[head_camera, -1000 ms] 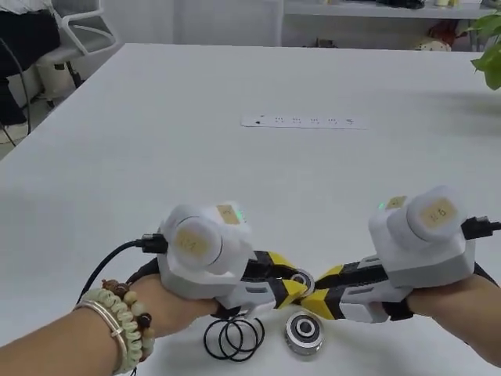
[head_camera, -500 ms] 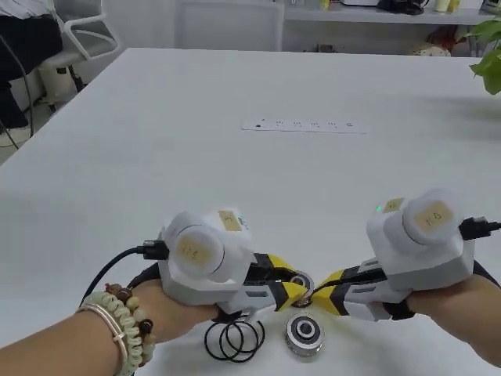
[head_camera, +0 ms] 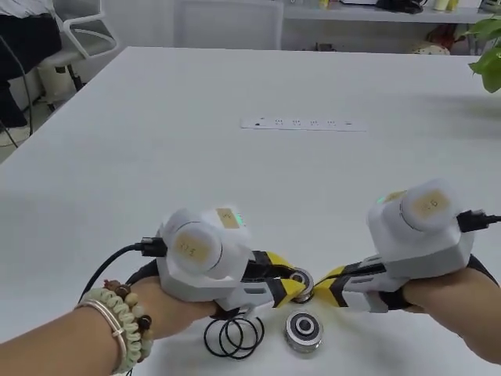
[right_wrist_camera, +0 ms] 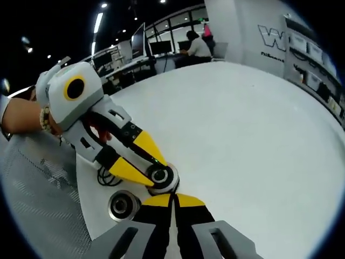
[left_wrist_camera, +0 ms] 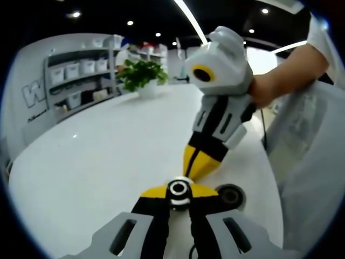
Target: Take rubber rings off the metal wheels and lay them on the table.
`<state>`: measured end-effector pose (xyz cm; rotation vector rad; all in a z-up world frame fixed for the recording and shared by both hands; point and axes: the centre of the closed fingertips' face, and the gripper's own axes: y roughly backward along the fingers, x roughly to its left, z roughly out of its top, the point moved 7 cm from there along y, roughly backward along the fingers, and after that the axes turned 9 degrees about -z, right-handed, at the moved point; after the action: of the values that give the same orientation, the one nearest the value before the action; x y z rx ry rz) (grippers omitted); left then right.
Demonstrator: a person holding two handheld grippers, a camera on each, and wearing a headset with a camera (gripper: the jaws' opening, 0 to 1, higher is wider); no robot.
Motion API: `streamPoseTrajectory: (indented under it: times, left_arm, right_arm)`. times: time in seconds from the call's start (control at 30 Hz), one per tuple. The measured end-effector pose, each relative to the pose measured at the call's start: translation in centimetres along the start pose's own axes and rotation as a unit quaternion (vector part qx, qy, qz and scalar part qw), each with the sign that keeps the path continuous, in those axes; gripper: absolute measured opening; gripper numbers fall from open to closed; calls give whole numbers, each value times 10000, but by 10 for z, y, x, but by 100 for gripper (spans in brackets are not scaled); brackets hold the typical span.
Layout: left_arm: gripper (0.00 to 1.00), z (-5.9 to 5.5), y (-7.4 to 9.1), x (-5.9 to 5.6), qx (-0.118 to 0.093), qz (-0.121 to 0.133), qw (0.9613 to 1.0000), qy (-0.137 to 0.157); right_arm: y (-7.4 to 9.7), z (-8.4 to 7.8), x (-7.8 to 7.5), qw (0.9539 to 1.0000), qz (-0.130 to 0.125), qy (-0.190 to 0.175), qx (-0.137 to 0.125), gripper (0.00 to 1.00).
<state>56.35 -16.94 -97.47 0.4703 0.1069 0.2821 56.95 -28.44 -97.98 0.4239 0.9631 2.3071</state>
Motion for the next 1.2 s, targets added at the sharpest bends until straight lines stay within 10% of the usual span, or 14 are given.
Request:
streamPoseTrajectory:
  times: [0.27,0.47,1.2]
  left_arm:
    - [14,0,0,0,9,-11,10000,-35]
    - [14,0,0,0,14,-1,10000,-52]
    - [14,0,1,-1,30,-19,10000,-62]
  right_arm:
    - [2,1,-2,9998,23,-195,-46,0]
    - [8,8,-6,9946,211,-985,-250,0]
    - [10,16,7,9945,280,-975,-256,0]
